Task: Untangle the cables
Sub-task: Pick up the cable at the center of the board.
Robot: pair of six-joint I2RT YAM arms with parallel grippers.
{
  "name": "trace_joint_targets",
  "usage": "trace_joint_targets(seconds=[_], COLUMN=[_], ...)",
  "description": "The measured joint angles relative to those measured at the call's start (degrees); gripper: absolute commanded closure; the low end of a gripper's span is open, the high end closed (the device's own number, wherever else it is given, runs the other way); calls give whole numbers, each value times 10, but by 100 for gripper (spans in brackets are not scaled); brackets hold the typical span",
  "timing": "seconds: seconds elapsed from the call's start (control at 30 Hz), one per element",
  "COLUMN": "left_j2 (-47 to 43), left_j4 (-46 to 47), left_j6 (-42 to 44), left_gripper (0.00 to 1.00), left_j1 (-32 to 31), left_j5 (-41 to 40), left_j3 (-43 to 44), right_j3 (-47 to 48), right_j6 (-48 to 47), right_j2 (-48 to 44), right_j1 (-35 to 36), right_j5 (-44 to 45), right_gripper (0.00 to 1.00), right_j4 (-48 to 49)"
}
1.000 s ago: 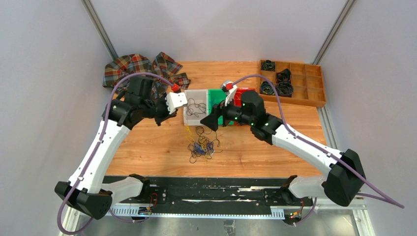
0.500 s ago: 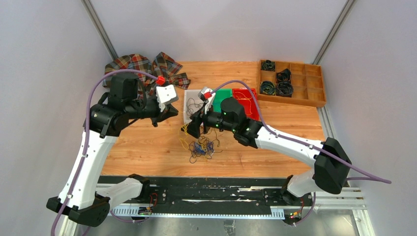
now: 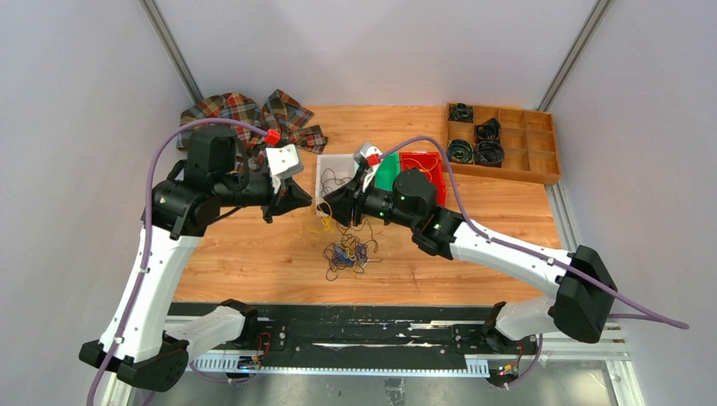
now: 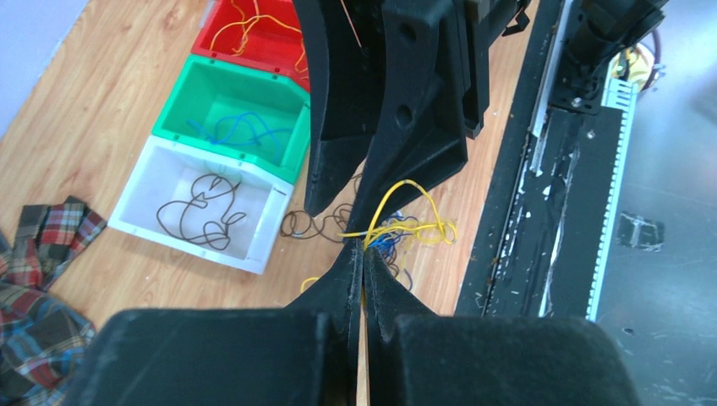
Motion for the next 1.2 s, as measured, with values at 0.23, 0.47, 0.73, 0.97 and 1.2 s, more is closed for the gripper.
trace_joint_targets(seconds=[0.23, 0.47, 0.73, 0.97, 1.2], left_j2=[0, 0, 2, 4, 10], left_j4=[0, 0, 0, -1, -1], left_j6=[-7, -6, -2, 3, 3], left_gripper=[99, 100, 100, 100, 99], left_j1=[0, 0, 0, 0, 0], left_j5=[9, 9, 0, -5, -7], left_j3=[-5, -7, -7, -7, -6], right_j3=[0, 0, -13, -29, -28], right_j6=[17, 32, 34, 35, 19], right_j2=[-13, -23, -60, -98, -115], right_j1=[0, 0, 0, 0, 0], right_j5=[-31, -56, -60, -63, -73], right_gripper=[86, 99, 99, 60, 28], right_j4=[9, 1, -26, -57, -106])
